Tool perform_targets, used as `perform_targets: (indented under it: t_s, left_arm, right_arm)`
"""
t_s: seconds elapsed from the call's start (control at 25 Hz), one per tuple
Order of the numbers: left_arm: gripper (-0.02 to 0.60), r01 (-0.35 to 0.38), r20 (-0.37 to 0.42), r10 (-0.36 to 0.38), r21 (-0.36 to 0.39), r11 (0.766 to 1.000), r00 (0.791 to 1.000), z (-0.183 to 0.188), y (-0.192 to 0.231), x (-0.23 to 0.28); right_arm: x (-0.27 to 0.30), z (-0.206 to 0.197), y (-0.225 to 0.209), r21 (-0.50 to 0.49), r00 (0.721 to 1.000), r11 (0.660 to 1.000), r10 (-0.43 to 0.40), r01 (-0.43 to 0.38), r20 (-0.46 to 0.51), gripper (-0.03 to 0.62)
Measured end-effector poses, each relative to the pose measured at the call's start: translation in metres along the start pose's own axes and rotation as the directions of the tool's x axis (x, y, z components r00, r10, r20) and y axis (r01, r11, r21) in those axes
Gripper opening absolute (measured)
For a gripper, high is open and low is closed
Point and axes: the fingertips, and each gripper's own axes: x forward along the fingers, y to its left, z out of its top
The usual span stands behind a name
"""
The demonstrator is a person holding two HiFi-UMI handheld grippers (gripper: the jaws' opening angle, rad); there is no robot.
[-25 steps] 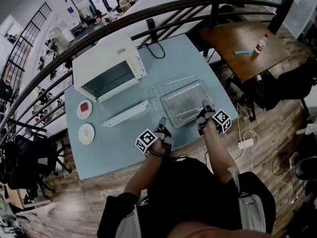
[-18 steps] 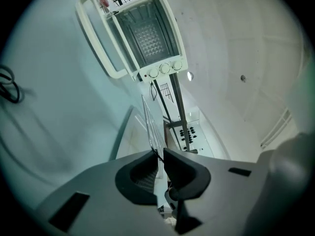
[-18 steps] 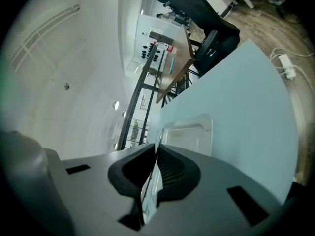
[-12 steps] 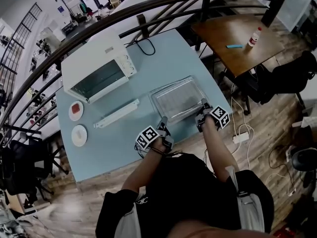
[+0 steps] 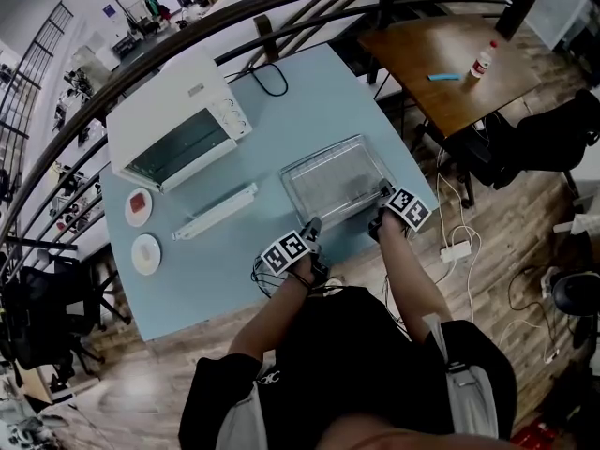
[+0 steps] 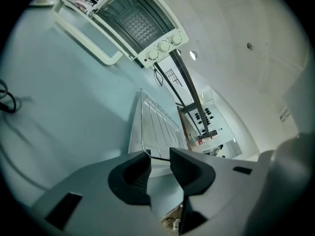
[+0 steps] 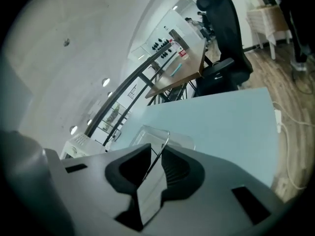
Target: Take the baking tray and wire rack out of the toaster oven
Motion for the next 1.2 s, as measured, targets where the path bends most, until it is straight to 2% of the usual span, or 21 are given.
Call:
perform_targets:
  t_s: [0.12,0.2,0.28,0.36,0.48,0.56,0.64,0.76,0.92,1.0,1.16,1.2]
  left_arm:
    - [0.133,-0.034,0.001,0.034,0.050,0.998,0.999,-0.005,0.000,0.003]
    - [0.140,-0.087,0.016,0.086,0.099,0.991,0.996,-0.006,0.004,0.002]
    - [0.195,-0.180,0.048,0.174,0.190,0.965,0.984,-0.004,0.012,-0.003]
    - [0.195,-0.226,0.070,0.215,0.273,0.935,0.974,-0.003,0.013,-0.006]
    - [0.195,-0.222,0.066,0.212,0.300,0.928,0.975,-0.004,0.011,-0.004]
    - [0.195,-0.213,0.062,0.204,0.317,0.924,0.977,-0.005,0.009,-0.003]
    - [0.195,-0.199,0.059,0.190,0.343,0.918,0.980,-0.006,0.005,-0.003]
    - [0.195,-0.190,0.068,0.177,0.376,0.907,0.982,-0.002,0.001,-0.006]
    - [0.192,-0.206,0.141,0.162,0.400,0.893,0.977,0.017,-0.005,-0.019]
    - [0.173,-0.220,0.186,0.153,0.424,0.879,0.971,0.030,-0.008,-0.026]
    - [0.057,-0.259,0.270,0.136,0.499,0.827,0.953,0.065,-0.019,-0.048]
    - [0.041,-0.261,0.287,0.121,0.520,0.813,0.950,0.074,-0.023,-0.053]
  right_arm:
    - [0.002,-0.001,-0.005,-0.105,0.998,0.993,-0.063,0.061,-0.012,0.087]
    - [0.002,-0.002,-0.007,-0.154,0.996,0.984,-0.089,0.086,-0.015,0.097]
    - [0.001,-0.001,-0.008,-0.192,0.994,0.976,-0.105,0.102,-0.004,0.100]
    - [0.001,0.003,-0.009,-0.246,0.993,0.962,-0.115,0.116,0.018,0.100]
    - [0.003,0.003,-0.014,-0.320,0.989,0.937,-0.144,0.144,0.024,0.114]
    - [0.006,0.000,-0.018,-0.362,0.985,0.917,-0.170,0.166,0.023,0.222]
    - [0.006,-0.001,-0.021,-0.392,0.984,0.903,-0.177,0.176,0.035,0.249]
    - [0.006,0.001,-0.019,-0.400,0.985,0.900,-0.167,0.174,0.052,0.257]
    - [-0.002,0.011,-0.006,-0.434,0.987,0.889,-0.104,0.148,0.123,0.261]
    - [-0.012,0.017,0.009,-0.496,0.985,0.859,-0.045,0.123,0.167,0.224]
    - [-0.034,0.024,0.048,-0.635,0.977,0.769,0.070,0.075,0.200,0.014]
    - [-0.039,0.024,0.060,-0.667,0.975,0.743,0.101,0.058,0.198,0.000]
